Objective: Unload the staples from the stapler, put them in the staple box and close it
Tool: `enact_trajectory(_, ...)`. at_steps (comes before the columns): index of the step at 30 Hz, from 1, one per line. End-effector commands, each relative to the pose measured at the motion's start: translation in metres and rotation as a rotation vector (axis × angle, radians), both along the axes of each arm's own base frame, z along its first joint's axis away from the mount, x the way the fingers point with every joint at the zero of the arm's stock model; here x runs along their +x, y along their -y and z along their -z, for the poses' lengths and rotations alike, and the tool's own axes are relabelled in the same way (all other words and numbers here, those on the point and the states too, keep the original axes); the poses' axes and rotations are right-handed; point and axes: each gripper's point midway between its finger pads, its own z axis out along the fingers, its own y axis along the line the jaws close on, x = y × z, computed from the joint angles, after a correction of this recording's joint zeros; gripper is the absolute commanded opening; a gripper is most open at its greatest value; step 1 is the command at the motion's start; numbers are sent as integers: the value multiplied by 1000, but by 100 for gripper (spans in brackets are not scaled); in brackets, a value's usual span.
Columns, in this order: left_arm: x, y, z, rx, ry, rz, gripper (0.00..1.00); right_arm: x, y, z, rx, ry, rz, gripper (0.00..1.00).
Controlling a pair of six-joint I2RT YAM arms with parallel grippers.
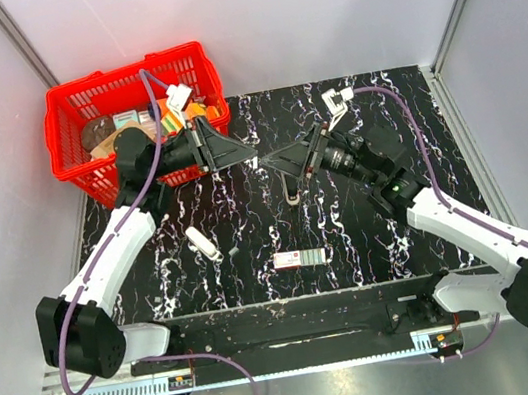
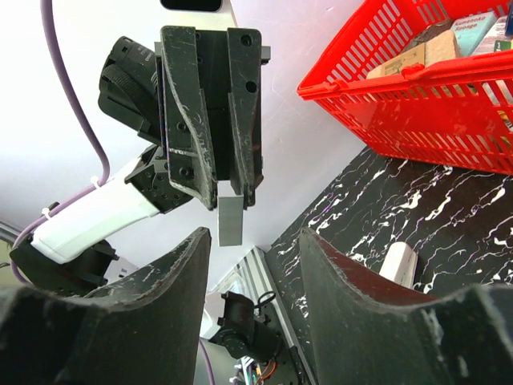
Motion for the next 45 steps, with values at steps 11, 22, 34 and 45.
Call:
enact_trajectory(11,-1,2,2,24,66,2,23,-6,-10,-29,56,72,-50,42)
enact_trajectory(22,0,3,1,26,67,-3,23,-7,-17,-24,49,65,-73,38)
enact_trajectory(34,-2,3,4,33,68,4,23,-7,-21,-24,54,67,-79,24)
enact_trajectory(45,2,2,10,62,69,-12,57,-8,-18,-17,30,55,-63,11)
